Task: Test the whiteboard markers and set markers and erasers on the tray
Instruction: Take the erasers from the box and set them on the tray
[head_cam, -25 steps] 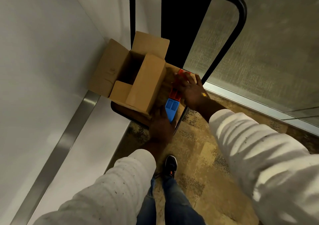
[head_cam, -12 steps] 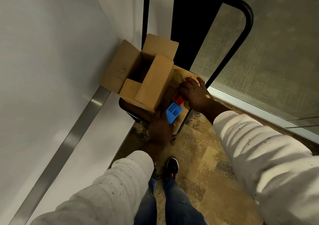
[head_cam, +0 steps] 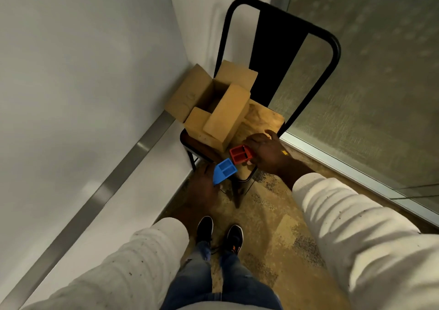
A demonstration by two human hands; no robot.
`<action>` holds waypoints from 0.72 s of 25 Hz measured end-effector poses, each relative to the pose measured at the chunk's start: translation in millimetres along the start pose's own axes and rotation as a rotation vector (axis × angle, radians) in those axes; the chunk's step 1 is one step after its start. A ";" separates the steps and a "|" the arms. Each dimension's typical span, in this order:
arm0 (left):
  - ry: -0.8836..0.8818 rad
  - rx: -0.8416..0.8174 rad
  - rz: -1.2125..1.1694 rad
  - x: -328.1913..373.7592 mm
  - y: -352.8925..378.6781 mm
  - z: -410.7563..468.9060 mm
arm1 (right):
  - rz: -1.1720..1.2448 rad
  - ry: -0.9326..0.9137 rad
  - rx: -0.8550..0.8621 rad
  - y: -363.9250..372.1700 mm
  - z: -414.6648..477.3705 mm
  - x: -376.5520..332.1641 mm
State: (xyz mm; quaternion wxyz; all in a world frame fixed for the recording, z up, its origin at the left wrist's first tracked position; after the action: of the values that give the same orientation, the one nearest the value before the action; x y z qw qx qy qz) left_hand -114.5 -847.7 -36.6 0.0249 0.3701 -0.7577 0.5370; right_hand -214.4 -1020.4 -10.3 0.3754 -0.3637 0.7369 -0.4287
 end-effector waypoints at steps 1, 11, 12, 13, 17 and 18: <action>-0.005 0.021 -0.001 -5.3 -7.0 -9.7 | 0.004 -0.011 -0.003 0.0 -1.6 -10.8; -0.039 0.200 -0.065 -73.2 -71.5 -125.0 | -0.004 -0.168 -0.005 9.8 -6.4 -148.7; -0.051 0.208 -0.066 -81.4 -75.1 -135.3 | -0.006 -0.183 0.007 11.6 -7.3 -162.0; -0.063 0.218 -0.067 -89.9 -78.3 -145.1 | -0.008 -0.197 0.013 13.6 -8.2 -174.5; -0.113 0.277 -0.071 -138.9 -85.7 -198.1 | -0.044 -0.256 0.023 24.6 -14.5 -245.4; -0.136 0.282 -0.067 -152.1 -85.8 -214.2 | -0.049 -0.266 0.027 27.5 -17.4 -264.1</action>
State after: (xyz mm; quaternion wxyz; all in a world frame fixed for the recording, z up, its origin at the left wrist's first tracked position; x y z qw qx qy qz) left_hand -30.9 -601.0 55.9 -0.0606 0.4304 -0.6620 0.6107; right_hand -115.5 -777.5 34.6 0.4639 -0.4300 0.6659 -0.3956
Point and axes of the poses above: each hand's wrist, its own z-axis towards the middle knuckle, its own y-axis out of the palm, x = y × z, the point moved 10 cm from there along z, towards the middle knuckle, and after that the axes turned 12 degrees about -x, right-handed, at the moved point
